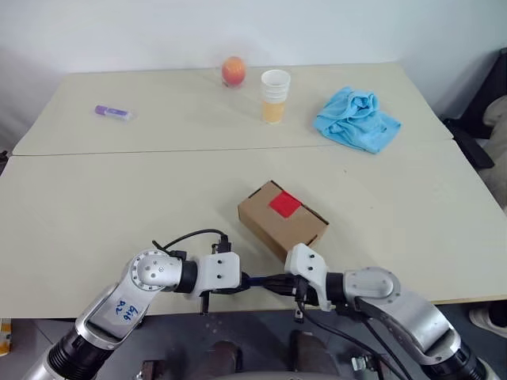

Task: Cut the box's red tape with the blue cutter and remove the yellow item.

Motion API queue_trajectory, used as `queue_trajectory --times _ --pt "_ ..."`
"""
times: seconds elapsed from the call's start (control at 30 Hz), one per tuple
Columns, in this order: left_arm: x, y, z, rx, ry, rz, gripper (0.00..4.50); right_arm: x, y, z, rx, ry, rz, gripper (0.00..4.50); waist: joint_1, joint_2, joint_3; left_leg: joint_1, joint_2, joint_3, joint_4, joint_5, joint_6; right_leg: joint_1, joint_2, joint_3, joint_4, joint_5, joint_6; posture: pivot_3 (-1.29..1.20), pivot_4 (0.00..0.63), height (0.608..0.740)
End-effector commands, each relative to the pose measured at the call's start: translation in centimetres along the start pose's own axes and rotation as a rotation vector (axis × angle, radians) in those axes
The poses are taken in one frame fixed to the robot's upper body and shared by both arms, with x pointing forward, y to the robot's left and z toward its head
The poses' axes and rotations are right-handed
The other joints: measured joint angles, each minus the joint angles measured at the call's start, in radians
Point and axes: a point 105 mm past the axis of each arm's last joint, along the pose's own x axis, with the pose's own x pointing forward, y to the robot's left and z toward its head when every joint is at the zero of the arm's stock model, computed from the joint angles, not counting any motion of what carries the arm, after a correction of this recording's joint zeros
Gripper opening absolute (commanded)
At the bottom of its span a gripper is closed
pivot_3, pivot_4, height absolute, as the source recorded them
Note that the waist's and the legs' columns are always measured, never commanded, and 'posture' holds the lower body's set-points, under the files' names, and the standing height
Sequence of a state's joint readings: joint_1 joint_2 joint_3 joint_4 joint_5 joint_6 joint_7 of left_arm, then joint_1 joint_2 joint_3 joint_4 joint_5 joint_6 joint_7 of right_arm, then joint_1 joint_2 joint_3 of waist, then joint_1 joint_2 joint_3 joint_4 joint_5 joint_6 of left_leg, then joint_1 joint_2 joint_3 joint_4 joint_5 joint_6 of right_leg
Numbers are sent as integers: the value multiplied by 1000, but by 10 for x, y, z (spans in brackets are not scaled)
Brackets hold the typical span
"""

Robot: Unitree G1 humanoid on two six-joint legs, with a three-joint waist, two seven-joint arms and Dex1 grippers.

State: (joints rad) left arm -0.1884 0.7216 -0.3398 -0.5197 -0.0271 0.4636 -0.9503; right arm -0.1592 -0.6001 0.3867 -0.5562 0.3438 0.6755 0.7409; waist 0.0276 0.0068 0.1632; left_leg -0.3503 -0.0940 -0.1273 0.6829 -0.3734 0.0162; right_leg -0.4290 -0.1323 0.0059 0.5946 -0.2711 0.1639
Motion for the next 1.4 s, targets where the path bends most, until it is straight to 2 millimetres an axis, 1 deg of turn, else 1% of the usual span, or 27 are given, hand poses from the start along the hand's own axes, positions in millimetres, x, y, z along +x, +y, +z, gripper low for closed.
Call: queue_trajectory --times 0.03,0.07,0.13,0.2,0.27,0.33,0.37,0.43,0.47,0.5,0.57,0.6,0.63,0.7,0.73,0.77,0.93,1.0,1.1,1.23,1.33,1.4 --pt "7 -7 -1 1 6 -34 423 6 -2 2 2 -1 -20 39 -1 0 0 0 0 0 0 0 0 0 0 0 0 0 0 0 150 740" --pt "8 -7 -1 1 5 -33 423 7 -3 3 3 -5 -21 39 0 0 0 0 0 0 0 0 0 0 0 0 0 0 0 0 150 740" --pt "9 -6 0 10 -7 -27 423 0 1 8 35 -21 -7 39 1 0 0 0 0 0 0 0 0 0 0 0 0 0 0 0 150 740" --pt "7 -4 -1 15 -28 -9 423 -17 9 16 109 -72 19 39 5 0 0 0 -1 0 0 0 0 0 -1 0 0 0 0 0 150 740" --pt "2 -2 -1 35 -80 19 423 -43 20 29 182 -145 52 39 10 1 0 -1 -1 -1 0 0 0 0 -1 0 1 0 0 0 150 740" --pt "-4 -1 -2 71 -141 55 423 -65 30 37 267 -190 75 396 11 1 0 -2 0 -1 -1 -1 1 -1 0 0 1 0 0 0 150 740" --pt "-7 -1 -3 86 -158 64 423 -71 33 39 302 -194 82 576 10 1 0 -2 0 -1 -1 -1 1 -1 0 0 0 0 0 0 150 740" --pt "-11 -6 -6 124 -190 45 423 -83 38 44 342 -206 98 1253 3 1 0 -2 1 -1 -1 -1 1 0 0 -1 -1 0 0 0 150 740" --pt "-16 -8 -7 160 -216 39 423 -91 31 47 381 -231 40 1694 2 1 0 -2 2 0 -1 -1 0 -1 1 -1 -3 0 0 0 150 740" --pt "-22 -8 -4 183 -256 52 423 -100 26 48 427 -234 -4 1916 2 2 0 -1 2 0 -1 -1 0 0 1 -1 -4 0 0 0 150 740" --pt "-31 -4 0 221 -316 85 423 -113 17 43 519 -186 -91 2623 3 3 1 -1 2 0 -1 -1 0 0 0 0 -3 0 0 0 150 740" --pt "-32 -4 3 239 -340 84 423 -117 14 41 565 -174 -114 2959 3 3 1 -1 2 1 -1 -1 0 0 -1 0 -3 0 0 0 150 740" --pt "-32 -2 7 253 -361 91 423 -119 13 38 624 -148 -132 3355 3 3 1 -1 2 1 0 -1 0 0 -1 0 -3 0 0 0 150 740" --pt "-30 4 17 298 -404 110 423 -117 13 37 761 -136 -138 4029 7 3 1 -1 1 1 0 -1 1 1 -1 -1 -3 1 0 0 150 740" --pt "-28 6 21 305 -415 113 423 -114 14 40 800 -148 -125 4331 8 2 1 -1 1 2 0 -1 1 1 -1 -1 -3 1 0 0 150 740" --pt "-26 6 23 316 -421 112 423 -111 14 44 808 -168 -111 4480 9 2 1 -1 1 2 1 -1 1 1 -1 -1 -3 1 1 0 150 740" --pt "-17 6 30 333 -439 90 423 -96 10 57 792 -219 -74 4480 0 2 1 -1 1 2 1 -1 1 1 -1 -1 -3 1 1 0 150 740" --pt "-14 8 33 338 -447 91 423 -92 8 57 791 -204 -72 4480 0 2 1 -1 1 2 1 -1 1 1 0 -1 -3 1 1 0 150 740" --pt "-12 12 36 338 -445 123 423 -88 8 53 781 -135 -49 4480 0 2 1 -1 1 2 1 0 1 0 0 -1 -3 1 1 0 150 740" --pt "-12 16 38 334 -446 151 423 -85 -2 52 779 -100 -58 4480 2 2 1 -1 1 1 1 0 1 0 -1 -1 -4 1 1 0 150 740" --pt "-11 17 40 343 -448 148 423 -81 -7 52 787 -100 -60 3889 1 2 1 -1 1 1 1 0 1 0 0 -2 -4 1 1 0 150 740" --pt "-11 18 41 348 -449 146 423 -79 -7 52 789 -97 -49 3264 2 2 1 -2 1 1 1 0 1 0 -1 -2 -4 1 1 0 150 740"
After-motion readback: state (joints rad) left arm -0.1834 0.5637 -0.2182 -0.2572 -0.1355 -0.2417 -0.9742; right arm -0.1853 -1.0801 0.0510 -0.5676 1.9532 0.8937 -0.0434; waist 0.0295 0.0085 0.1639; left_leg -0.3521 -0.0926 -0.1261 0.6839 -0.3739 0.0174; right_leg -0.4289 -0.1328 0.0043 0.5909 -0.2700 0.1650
